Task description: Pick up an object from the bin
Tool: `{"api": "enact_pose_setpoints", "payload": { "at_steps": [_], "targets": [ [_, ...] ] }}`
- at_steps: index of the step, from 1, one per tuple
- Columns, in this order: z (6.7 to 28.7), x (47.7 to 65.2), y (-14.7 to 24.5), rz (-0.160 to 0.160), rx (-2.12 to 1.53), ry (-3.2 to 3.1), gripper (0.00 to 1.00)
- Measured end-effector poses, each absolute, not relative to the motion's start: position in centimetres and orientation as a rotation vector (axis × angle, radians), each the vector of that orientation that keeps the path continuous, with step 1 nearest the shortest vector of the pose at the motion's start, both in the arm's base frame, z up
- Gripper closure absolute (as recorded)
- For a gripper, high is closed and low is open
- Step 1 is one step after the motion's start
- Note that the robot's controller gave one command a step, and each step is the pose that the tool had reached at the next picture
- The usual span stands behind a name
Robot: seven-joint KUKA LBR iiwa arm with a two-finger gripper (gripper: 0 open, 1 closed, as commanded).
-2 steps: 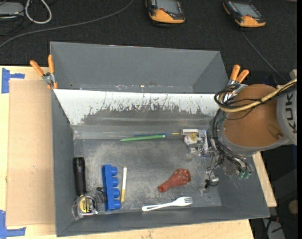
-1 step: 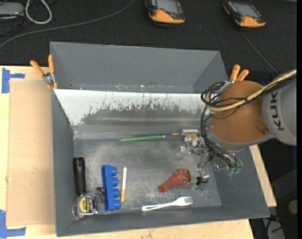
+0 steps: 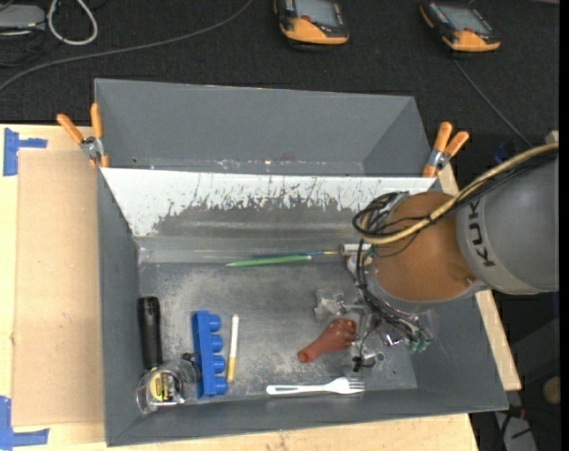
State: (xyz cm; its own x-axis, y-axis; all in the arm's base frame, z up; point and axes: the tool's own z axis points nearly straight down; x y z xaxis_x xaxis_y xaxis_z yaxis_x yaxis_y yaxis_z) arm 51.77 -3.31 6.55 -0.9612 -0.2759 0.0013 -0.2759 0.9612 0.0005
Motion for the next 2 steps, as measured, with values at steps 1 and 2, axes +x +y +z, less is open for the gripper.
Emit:
{"api": "enact_pose_setpoints", "payload": {
  "at_steps": [1,2],
  "targets": [
    [7.09,52.99,-2.98,0.003,0.701,-3.077,1.00],
    [7.10,52.99,-2.97,0.003,0.703,-3.076,1.00]
  ]
}}
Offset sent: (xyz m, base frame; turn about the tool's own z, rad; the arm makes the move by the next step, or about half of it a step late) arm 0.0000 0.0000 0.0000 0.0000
